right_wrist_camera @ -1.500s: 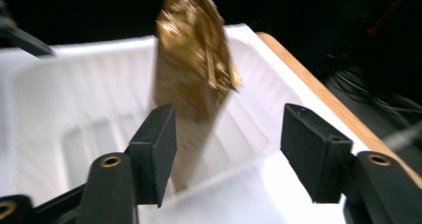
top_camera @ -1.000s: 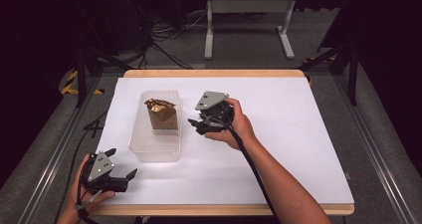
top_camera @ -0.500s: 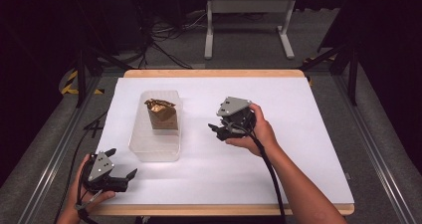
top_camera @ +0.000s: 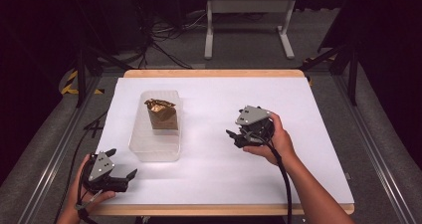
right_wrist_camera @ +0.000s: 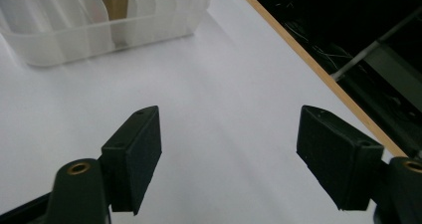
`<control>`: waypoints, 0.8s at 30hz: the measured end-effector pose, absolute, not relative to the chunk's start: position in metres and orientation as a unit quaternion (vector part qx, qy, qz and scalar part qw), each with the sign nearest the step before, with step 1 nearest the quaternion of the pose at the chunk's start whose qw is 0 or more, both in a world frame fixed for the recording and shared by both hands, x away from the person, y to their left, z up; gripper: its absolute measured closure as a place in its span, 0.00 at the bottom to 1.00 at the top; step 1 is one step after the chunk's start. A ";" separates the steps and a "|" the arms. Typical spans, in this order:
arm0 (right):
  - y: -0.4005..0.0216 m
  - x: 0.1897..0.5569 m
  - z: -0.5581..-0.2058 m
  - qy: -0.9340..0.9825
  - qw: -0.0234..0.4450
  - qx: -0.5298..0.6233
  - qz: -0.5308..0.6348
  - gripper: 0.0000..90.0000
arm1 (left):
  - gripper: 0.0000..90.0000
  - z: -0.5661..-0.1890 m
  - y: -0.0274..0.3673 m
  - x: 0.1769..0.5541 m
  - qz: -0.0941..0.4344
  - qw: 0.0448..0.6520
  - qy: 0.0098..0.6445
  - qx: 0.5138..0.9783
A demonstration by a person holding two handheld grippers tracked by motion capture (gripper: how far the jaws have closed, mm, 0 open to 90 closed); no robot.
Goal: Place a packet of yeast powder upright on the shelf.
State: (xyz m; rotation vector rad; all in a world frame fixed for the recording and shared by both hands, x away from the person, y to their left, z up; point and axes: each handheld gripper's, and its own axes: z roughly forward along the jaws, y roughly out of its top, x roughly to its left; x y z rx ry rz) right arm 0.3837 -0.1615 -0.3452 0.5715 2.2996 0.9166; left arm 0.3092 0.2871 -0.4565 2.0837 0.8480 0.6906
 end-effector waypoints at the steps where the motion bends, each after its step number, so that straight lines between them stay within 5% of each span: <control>1: -0.161 0.384 -0.345 0.865 0.296 0.215 0.345 0.29 | 0.04 -0.456 0.287 0.309 0.271 0.383 0.331 0.819; 24: -0.222 0.364 -0.377 0.863 0.312 0.258 0.302 0.26 | 0.04 -0.456 0.285 0.309 0.270 0.381 0.330 0.820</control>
